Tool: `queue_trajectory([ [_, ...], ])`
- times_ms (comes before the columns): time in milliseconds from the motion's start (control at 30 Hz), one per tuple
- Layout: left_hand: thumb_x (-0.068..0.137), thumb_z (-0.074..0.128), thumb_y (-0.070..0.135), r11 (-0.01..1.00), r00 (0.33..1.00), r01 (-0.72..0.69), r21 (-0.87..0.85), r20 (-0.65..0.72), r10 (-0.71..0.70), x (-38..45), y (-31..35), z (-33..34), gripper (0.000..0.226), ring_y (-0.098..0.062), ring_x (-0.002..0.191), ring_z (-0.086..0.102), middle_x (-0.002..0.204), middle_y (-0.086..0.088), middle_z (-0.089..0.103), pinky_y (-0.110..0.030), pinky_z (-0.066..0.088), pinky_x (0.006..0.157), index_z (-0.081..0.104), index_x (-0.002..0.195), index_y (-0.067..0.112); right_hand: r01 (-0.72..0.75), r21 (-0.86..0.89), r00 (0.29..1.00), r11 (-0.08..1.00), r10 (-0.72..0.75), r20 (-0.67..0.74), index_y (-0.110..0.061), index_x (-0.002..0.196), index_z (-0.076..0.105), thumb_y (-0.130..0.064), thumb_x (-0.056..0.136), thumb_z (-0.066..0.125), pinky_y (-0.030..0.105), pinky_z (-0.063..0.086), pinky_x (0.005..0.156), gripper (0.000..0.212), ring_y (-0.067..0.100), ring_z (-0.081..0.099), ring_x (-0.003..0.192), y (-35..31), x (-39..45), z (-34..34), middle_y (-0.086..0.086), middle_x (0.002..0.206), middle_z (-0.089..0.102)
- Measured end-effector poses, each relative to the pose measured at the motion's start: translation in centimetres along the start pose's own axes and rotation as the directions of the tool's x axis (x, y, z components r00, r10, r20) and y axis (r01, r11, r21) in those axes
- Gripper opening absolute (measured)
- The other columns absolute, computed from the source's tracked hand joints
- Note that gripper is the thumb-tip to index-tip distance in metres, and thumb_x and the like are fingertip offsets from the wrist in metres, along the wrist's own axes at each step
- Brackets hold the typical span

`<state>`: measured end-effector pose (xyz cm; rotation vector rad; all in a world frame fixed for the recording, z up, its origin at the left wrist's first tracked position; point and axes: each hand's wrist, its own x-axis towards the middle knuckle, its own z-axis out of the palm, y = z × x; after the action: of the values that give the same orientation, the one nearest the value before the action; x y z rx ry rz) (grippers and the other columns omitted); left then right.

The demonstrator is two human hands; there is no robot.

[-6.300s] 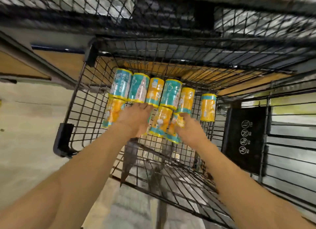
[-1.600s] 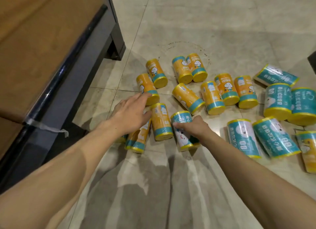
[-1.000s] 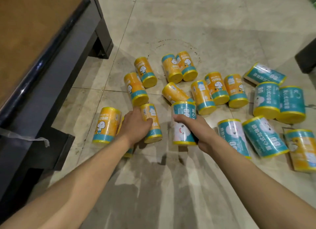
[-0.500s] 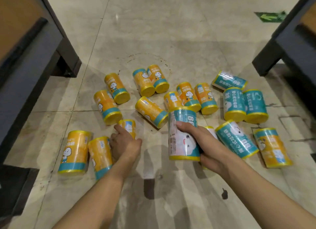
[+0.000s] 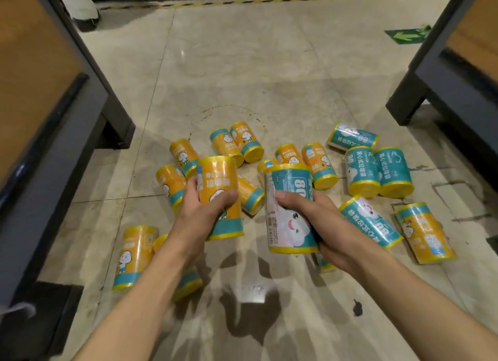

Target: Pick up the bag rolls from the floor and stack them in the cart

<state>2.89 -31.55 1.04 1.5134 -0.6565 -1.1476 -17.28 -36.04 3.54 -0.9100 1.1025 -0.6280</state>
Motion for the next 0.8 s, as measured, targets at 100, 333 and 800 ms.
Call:
queue_trajectory([
  [100,0.068,0.085,0.021,0.997,0.998,-0.066,-0.041,0.015,0.067,-2.8,6.2,-0.2,0.067,-0.014,0.080,0.074,0.097,0.001,0.074,-0.033,0.060,0.065,0.054,0.128,0.028,0.039,0.037,0.999,0.999,-0.039,-0.011,-0.016,0.117,0.067,-0.035,0.066,0.080,0.045,0.061,0.086,0.056,0.030,0.075,0.091,-3.5,-2.3,1.6,0.011,0.102,0.078],
  [333,0.055,0.084,0.034,0.995,0.994,-0.097,0.025,0.056,0.096,-11.4,25.0,-1.0,0.061,-0.025,0.088,0.074,0.097,0.000,0.073,-0.049,0.062,0.075,0.057,0.109,0.031,0.096,0.101,0.995,0.990,-0.098,0.014,-0.014,0.106,0.069,-0.030,0.064,0.077,0.042,0.062,0.077,0.045,0.025,0.074,0.081,-19.6,-12.9,6.1,0.014,0.096,0.078],
  [800,0.057,0.091,0.025,0.963,0.954,-0.268,-0.025,0.130,0.269,-36.3,73.3,1.7,0.062,-0.022,0.082,0.075,0.094,-0.003,0.075,-0.030,0.060,0.062,0.058,0.109,0.028,0.177,0.128,0.983,0.976,-0.182,0.031,-0.008,0.118,0.068,-0.025,0.076,0.082,0.036,0.063,0.066,0.047,0.027,0.076,0.080,-61.8,-47.2,11.8,0.017,0.101,0.077],
])
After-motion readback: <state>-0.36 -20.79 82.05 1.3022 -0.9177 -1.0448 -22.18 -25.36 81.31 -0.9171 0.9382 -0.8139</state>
